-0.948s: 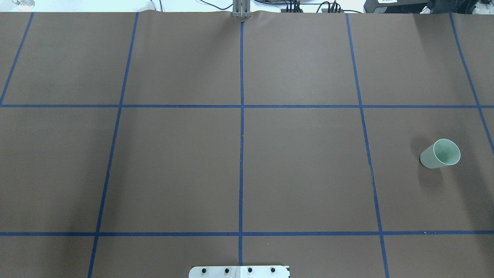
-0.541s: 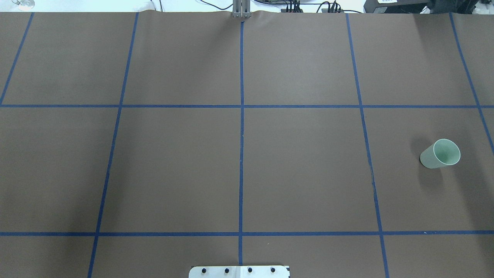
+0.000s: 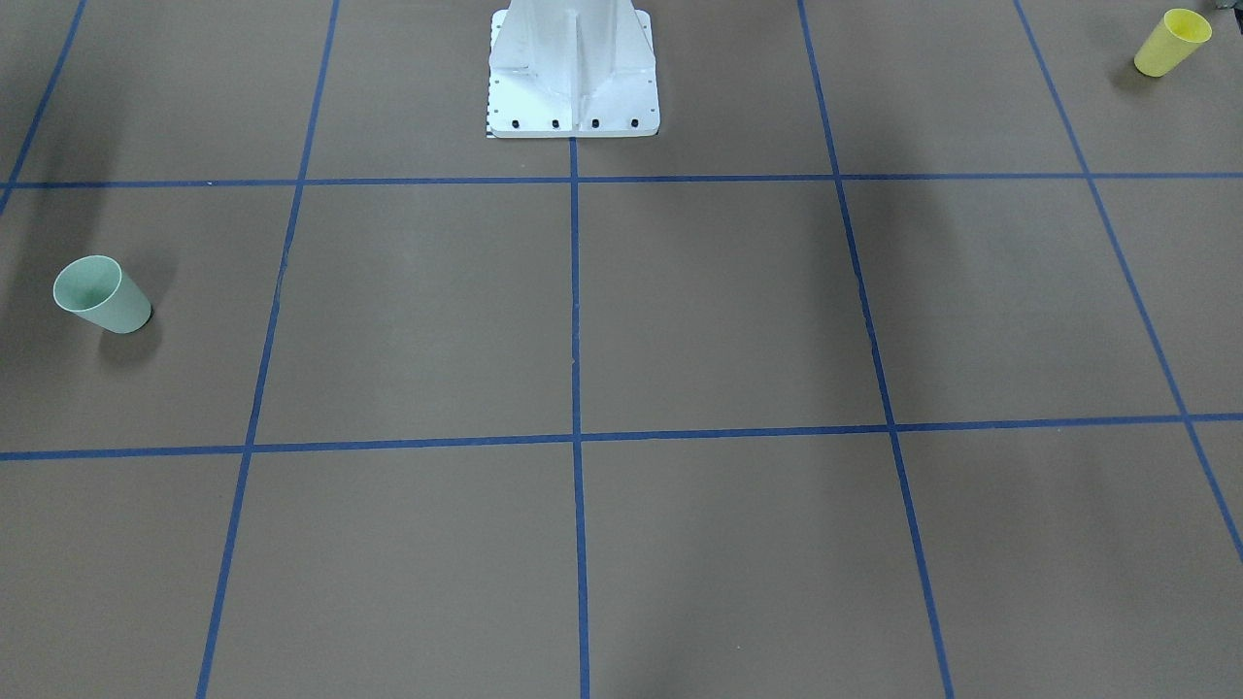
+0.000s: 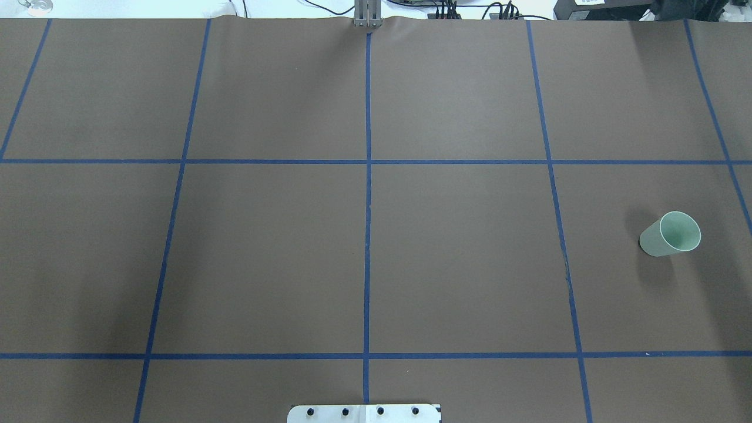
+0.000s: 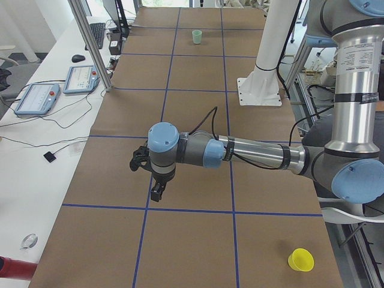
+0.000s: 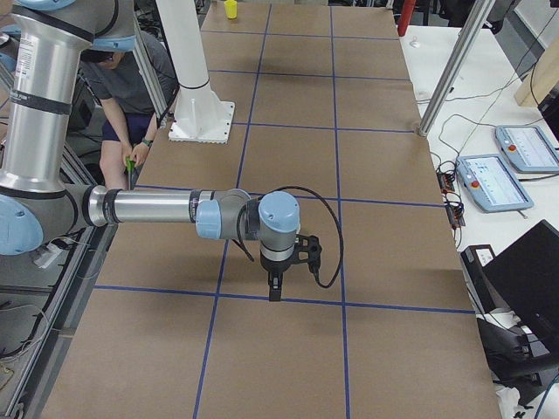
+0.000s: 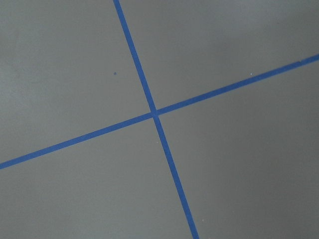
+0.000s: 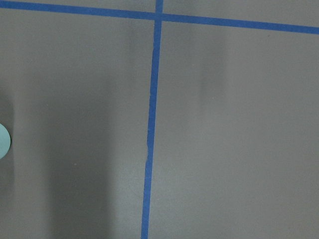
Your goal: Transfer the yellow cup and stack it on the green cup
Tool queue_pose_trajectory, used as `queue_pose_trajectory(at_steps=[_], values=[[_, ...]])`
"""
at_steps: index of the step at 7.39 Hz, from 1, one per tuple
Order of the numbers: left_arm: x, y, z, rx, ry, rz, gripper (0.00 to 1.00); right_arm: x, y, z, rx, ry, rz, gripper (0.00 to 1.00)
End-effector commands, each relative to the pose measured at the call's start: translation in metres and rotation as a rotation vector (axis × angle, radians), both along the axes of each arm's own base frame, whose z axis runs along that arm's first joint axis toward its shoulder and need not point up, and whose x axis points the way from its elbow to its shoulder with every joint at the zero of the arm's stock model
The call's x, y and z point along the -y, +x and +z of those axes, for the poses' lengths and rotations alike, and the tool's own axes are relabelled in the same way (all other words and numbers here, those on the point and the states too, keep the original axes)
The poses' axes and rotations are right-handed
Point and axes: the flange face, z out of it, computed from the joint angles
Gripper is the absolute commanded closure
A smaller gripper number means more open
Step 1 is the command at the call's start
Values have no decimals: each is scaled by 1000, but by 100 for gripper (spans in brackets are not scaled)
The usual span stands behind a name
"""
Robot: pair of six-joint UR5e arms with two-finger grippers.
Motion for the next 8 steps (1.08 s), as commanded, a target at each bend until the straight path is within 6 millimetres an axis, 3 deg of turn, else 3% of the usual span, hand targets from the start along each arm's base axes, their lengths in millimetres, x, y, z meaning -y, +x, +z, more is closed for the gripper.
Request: queue_pose_trajectory(at_steps=[1, 2, 3, 5, 6, 8], values=[[7, 0, -21, -2, 31, -21, 0, 3, 0, 0, 2, 33, 3, 1], [1, 0, -33, 2, 84, -25, 0, 1, 0, 2, 2, 28, 3, 1], [-11, 0, -17, 7, 126, -24, 0, 0, 1, 4, -12, 25, 2, 1], [-1, 0, -8, -3, 144, -71, 0, -11, 0, 28, 0, -29, 1, 1], [8, -10, -16, 101, 128, -206, 0, -18, 1, 35, -2, -41, -2, 1], [6, -18, -3, 155, -5, -479, 0, -25, 1, 40, -2, -55, -2, 1]])
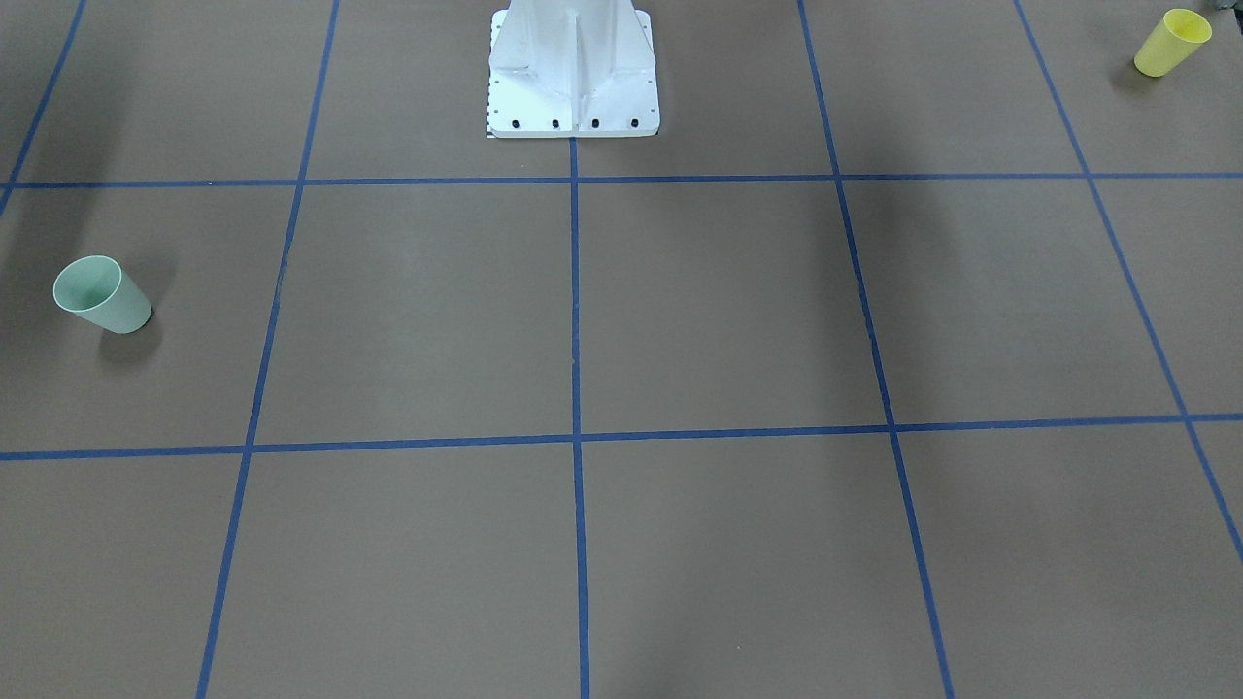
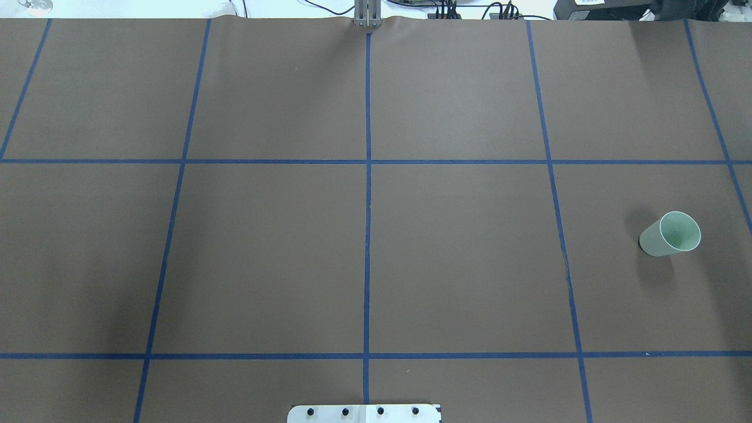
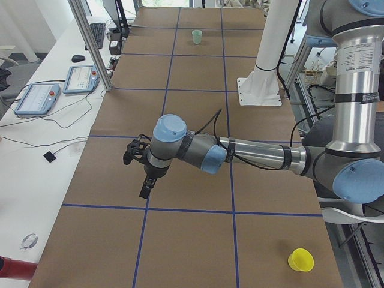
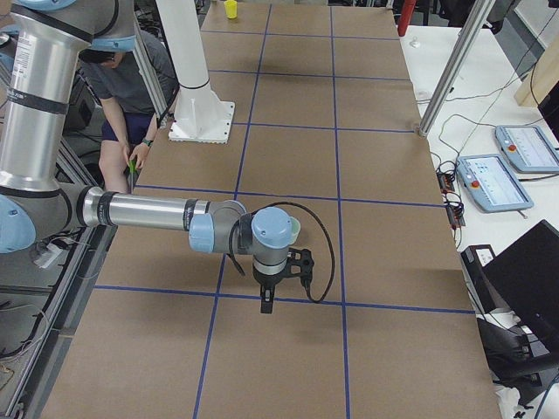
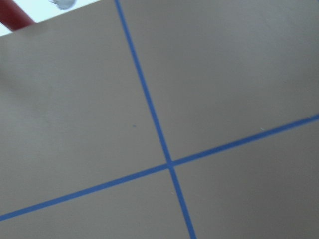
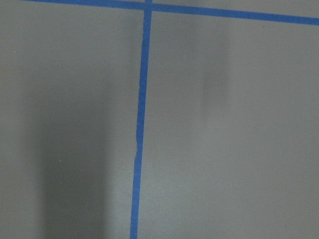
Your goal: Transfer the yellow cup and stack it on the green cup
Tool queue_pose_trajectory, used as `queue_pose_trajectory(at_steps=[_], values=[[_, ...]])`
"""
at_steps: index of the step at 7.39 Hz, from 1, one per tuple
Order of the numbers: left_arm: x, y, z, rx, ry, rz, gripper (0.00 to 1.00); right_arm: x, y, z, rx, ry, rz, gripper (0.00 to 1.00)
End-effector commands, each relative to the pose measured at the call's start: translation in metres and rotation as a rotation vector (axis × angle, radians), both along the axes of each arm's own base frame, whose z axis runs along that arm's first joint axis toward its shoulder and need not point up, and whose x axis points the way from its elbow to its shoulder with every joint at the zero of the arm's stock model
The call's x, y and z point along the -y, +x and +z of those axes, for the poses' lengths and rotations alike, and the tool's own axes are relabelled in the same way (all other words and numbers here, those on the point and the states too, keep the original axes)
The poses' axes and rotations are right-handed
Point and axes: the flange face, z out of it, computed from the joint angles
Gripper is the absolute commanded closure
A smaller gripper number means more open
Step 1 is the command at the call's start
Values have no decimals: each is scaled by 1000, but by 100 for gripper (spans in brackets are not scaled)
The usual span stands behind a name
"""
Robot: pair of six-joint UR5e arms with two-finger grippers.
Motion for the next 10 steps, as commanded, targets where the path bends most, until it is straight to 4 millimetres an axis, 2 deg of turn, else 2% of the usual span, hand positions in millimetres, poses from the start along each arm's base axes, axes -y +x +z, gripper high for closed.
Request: queue_pose_trajectory(at_steps=[1, 2, 5, 8, 9, 10], values=[[-7, -13, 21, 99, -110, -280, 0, -11, 1, 8, 0, -10, -2, 1], [-6, -12, 29, 148, -147, -380, 0, -14, 1, 10, 0, -11, 0, 1], [-64, -10, 95, 258, -331, -673, 0, -14, 1, 10, 1, -10, -2, 1], [-115, -24, 137, 383, -440, -913, 0, -15, 1, 10, 1, -11, -3, 1], [-125, -30, 150, 473, -512, -999, 0, -15, 1, 11, 1, -13, -2, 1], [-131, -24, 159, 554, -565, -1058, 0, -15, 1, 11, 1, -13, -2, 1]])
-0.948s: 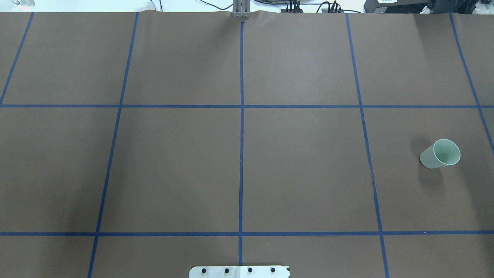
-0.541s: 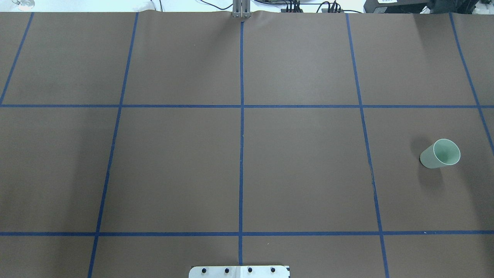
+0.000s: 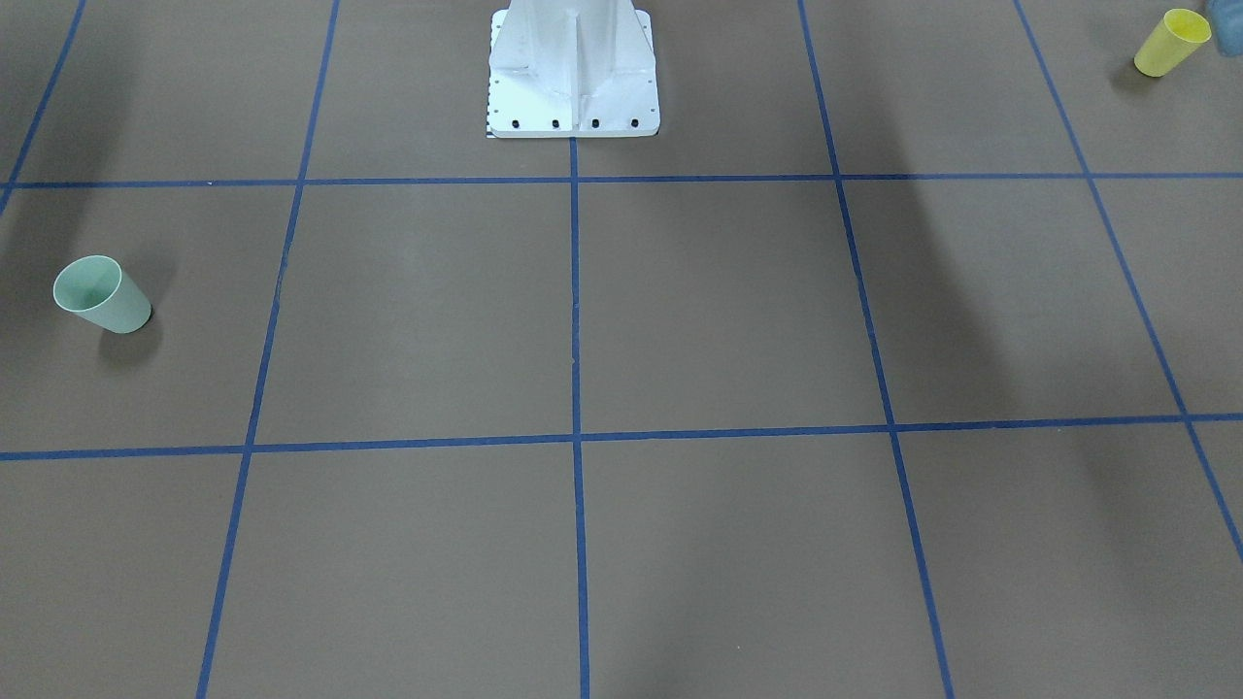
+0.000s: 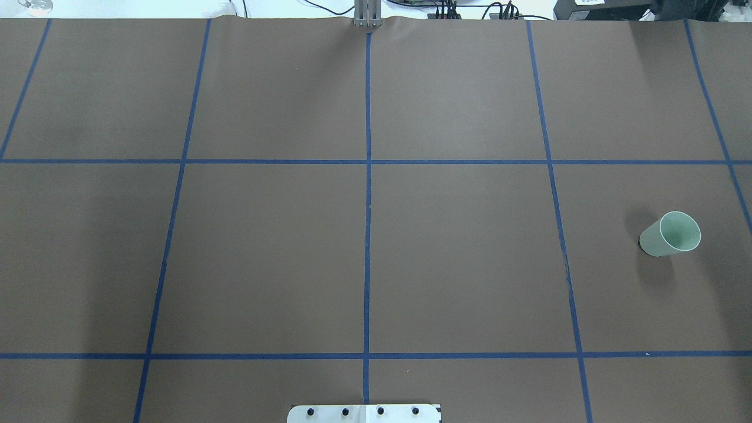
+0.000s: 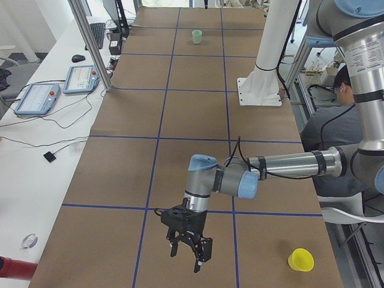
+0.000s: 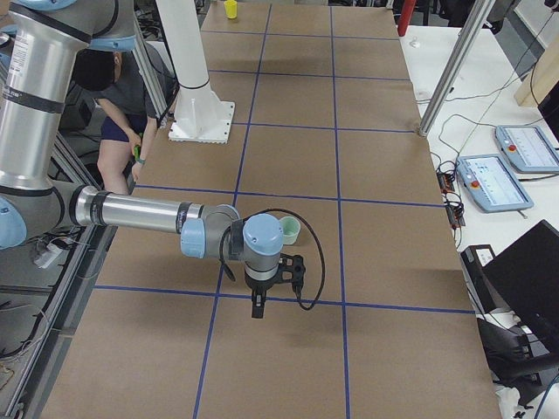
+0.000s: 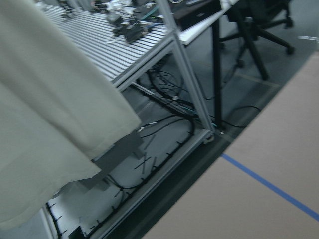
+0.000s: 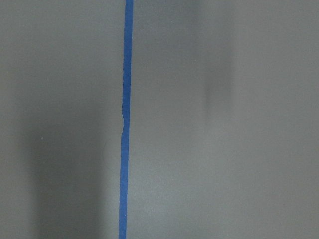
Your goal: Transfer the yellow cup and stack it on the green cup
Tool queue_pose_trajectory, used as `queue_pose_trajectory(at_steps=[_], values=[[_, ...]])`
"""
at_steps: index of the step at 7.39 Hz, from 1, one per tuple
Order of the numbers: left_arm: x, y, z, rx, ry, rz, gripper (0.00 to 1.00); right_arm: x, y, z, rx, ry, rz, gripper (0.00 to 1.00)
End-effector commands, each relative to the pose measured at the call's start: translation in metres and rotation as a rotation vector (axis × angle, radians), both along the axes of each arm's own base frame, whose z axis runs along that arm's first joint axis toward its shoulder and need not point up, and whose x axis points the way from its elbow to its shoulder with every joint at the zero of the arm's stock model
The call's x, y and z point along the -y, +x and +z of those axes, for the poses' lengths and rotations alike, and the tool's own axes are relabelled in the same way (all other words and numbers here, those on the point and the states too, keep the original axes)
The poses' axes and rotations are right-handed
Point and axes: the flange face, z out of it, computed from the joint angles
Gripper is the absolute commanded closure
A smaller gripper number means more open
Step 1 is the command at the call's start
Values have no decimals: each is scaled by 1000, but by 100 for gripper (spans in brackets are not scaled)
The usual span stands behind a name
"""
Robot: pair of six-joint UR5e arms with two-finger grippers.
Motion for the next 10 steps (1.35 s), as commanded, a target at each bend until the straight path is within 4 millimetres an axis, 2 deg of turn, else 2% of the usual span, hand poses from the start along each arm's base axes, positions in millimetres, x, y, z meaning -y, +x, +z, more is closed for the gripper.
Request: queue_pose_trajectory(at_steps=[1, 2, 4, 6, 7, 8, 9, 10], values=[[-23, 6, 24, 165, -198, -160, 0, 0, 0, 0, 0, -1, 0, 1], [-33, 14, 32, 213, -281, -219, 0, 0, -1, 0, 0, -1, -1, 1], [-65, 12, 45, 322, -499, -303, 0, -1, 0, 2, 0, -4, 0, 1], [-91, 9, 49, 400, -636, -402, 0, -2, 0, 4, 0, -9, 0, 1], [-101, 15, 50, 406, -692, -478, 0, -2, 0, 3, 0, -6, -1, 1], [-108, 29, 58, 417, -742, -563, 0, -2, 0, 3, 0, -5, -1, 1], [-111, 55, 71, 425, -795, -608, 0, -1, 0, 2, 0, -1, -2, 1], [-102, 83, 78, 423, -831, -665, 0, -2, 0, 2, 0, -3, -1, 1]])
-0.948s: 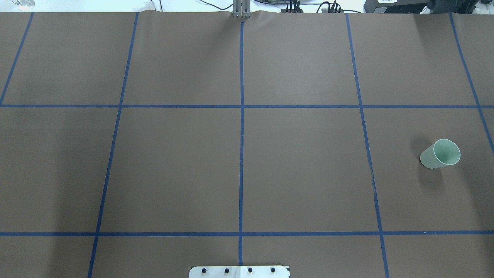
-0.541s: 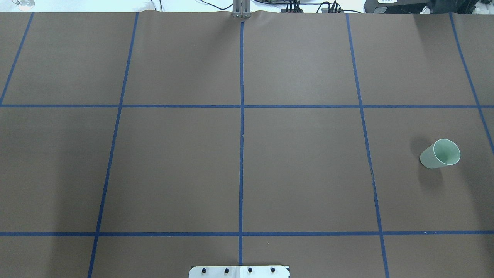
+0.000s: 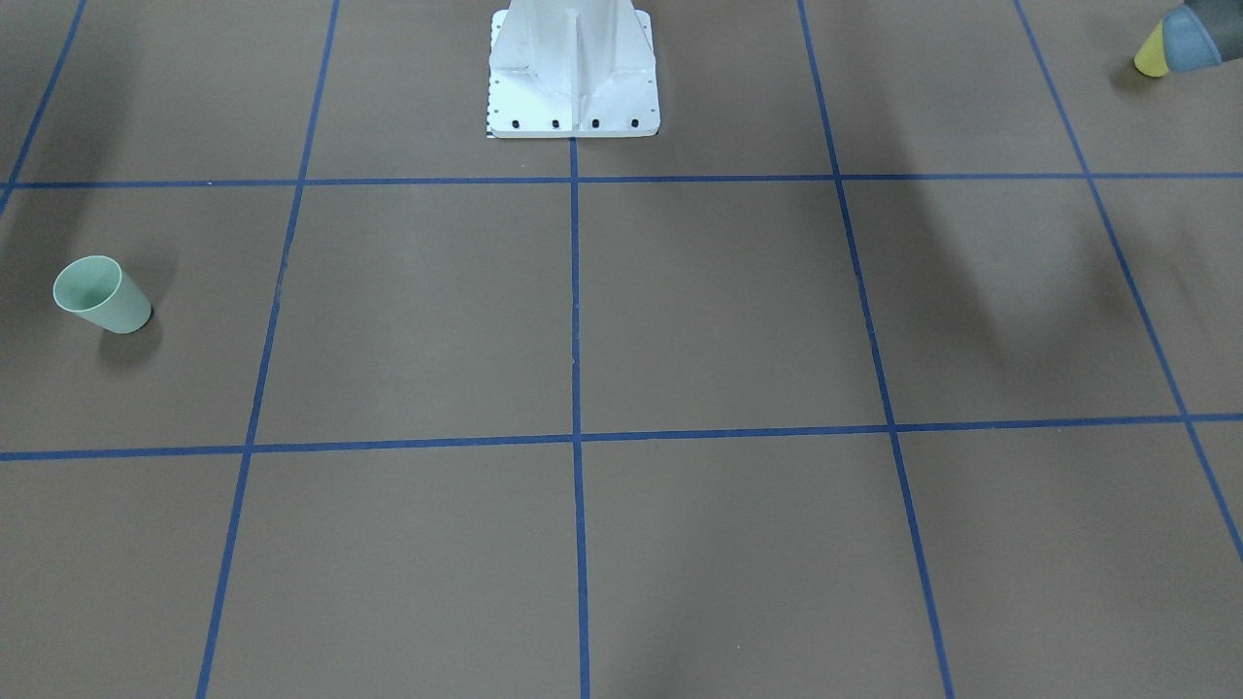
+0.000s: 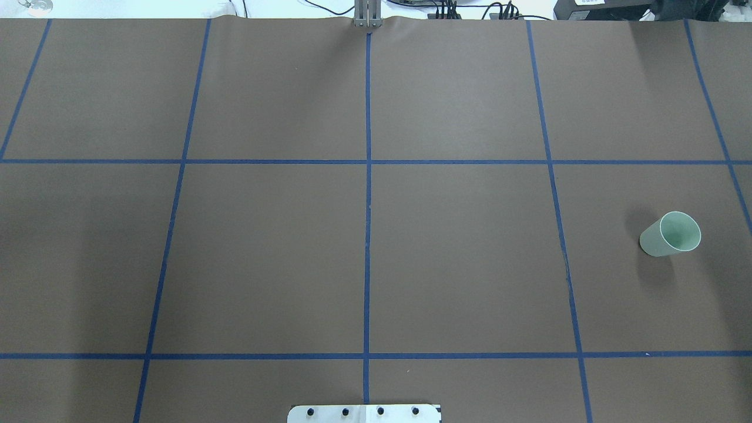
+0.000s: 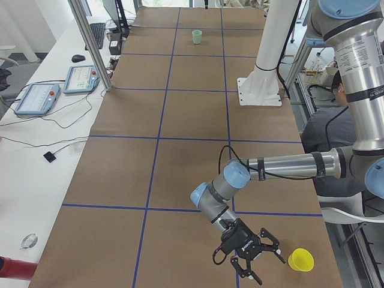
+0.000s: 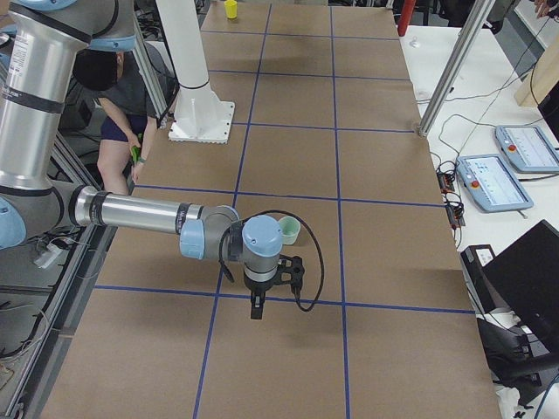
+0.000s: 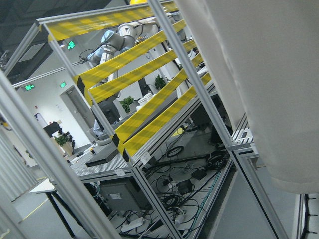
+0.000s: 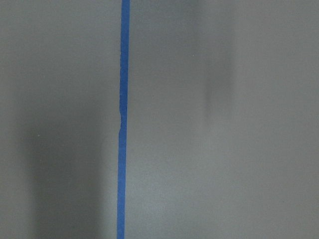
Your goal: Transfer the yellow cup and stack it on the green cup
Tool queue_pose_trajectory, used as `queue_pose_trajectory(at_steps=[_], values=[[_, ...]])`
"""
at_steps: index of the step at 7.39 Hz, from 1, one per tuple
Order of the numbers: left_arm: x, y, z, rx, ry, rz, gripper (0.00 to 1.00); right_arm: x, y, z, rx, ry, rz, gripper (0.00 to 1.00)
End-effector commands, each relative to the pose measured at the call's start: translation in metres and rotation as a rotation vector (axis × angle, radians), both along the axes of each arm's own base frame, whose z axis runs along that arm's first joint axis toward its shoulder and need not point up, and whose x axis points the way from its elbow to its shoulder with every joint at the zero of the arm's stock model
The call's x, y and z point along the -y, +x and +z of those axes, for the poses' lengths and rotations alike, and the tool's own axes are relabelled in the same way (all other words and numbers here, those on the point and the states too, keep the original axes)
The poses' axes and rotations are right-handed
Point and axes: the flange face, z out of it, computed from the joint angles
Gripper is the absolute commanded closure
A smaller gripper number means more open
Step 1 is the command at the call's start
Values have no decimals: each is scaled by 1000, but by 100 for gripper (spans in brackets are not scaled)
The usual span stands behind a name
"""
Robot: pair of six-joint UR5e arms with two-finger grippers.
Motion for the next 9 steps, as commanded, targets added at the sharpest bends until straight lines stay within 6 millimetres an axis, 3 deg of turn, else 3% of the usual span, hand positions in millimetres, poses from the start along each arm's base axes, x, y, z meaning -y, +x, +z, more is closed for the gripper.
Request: queue_pose_trajectory(at_steps=[1, 2, 6, 9], values=[[27, 60, 26, 45, -91, -127, 0, 0, 0, 0, 0, 5, 0, 1], [53, 78, 40, 59, -137, -185, 0, 0, 0, 0, 0, 5, 0, 1], [24, 87, 78, 166, -256, -365, 0, 2, 0, -5, 1, 18, -1, 1], [9, 102, 86, 207, -330, -480, 0, 8, 0, -11, 3, 50, -1, 1]])
